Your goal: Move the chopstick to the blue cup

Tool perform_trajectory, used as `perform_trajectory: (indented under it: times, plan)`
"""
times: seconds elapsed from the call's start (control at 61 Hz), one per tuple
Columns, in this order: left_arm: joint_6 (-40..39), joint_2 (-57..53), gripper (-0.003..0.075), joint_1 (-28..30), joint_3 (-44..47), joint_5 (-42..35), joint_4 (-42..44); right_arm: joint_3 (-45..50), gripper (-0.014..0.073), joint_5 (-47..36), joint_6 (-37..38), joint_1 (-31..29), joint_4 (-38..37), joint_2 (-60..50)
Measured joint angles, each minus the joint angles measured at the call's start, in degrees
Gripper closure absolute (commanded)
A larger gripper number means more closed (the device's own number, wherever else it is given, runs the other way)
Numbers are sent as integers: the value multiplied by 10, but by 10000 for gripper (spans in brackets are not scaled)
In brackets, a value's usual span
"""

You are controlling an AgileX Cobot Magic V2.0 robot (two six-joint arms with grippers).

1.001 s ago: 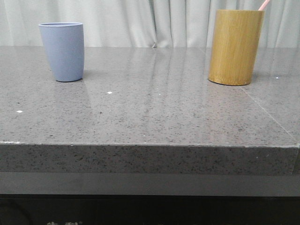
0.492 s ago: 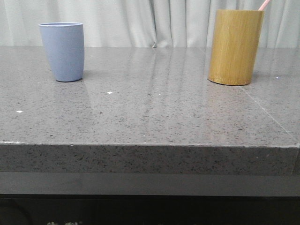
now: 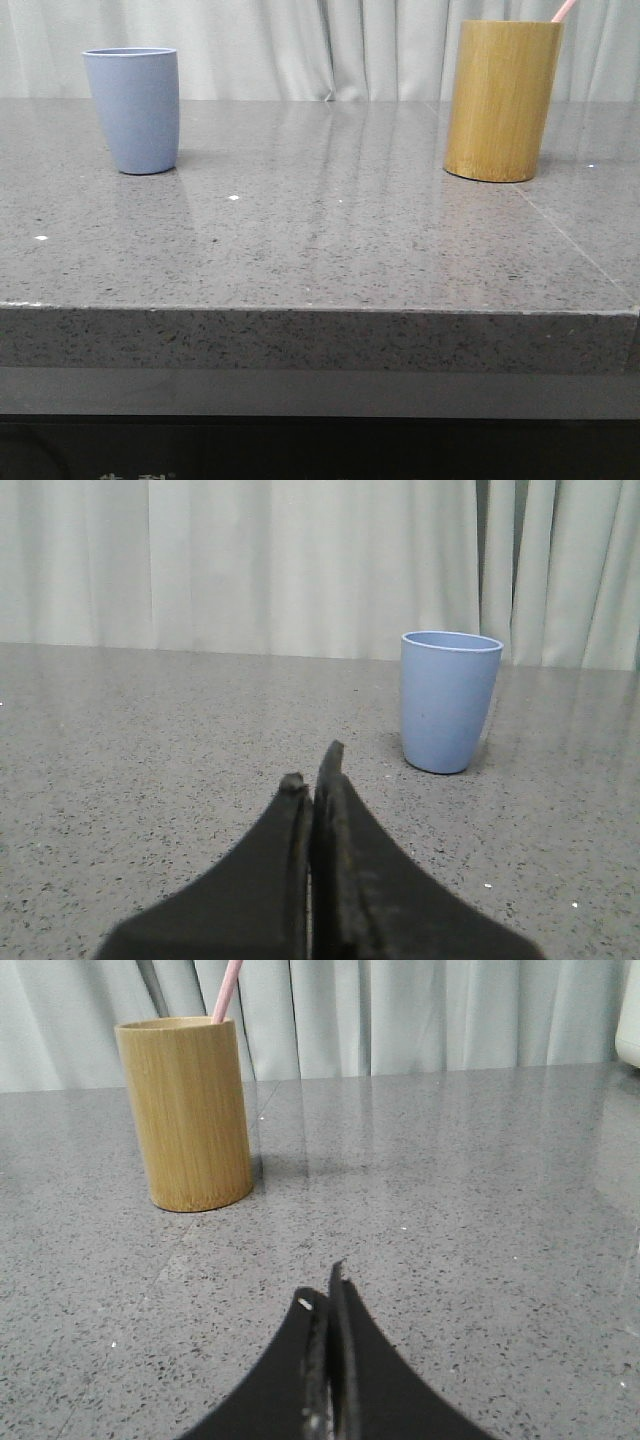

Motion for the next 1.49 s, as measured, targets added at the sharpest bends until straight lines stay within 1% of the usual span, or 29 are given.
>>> perform_trajectory:
  times: [0.115,0.213,0.295,0.427,0.623,0.804,0.952,1.165,1.411,1.493]
  plan:
    - [0,0,739,0,-7,4,-9,-3,662,11,0,0,0,0]
    - [0,0,739,0,-40,24,-15,-37,662,39,0,0,0,0]
    - [0,0,739,0,-82,54,-17,-76,662,68,0,0,0,0]
    - [0,20,739,0,-175,118,-17,-158,662,115,0,0,-4,7]
    - [0,118,739,0,-315,227,-17,-293,662,204,0,0,-25,96]
    - [0,222,739,0,-401,310,-17,-384,662,278,0,0,-31,199]
    - [0,285,739,0,-413,327,-17,-401,662,303,0,0,-33,265]
    - [0,358,739,0,-414,330,-17,-400,662,309,0,0,-34,342]
    - [0,412,739,0,-414,328,-17,-400,662,309,0,0,-34,401]
    - [0,422,734,0,-414,326,-17,-400,642,309,0,0,-34,415]
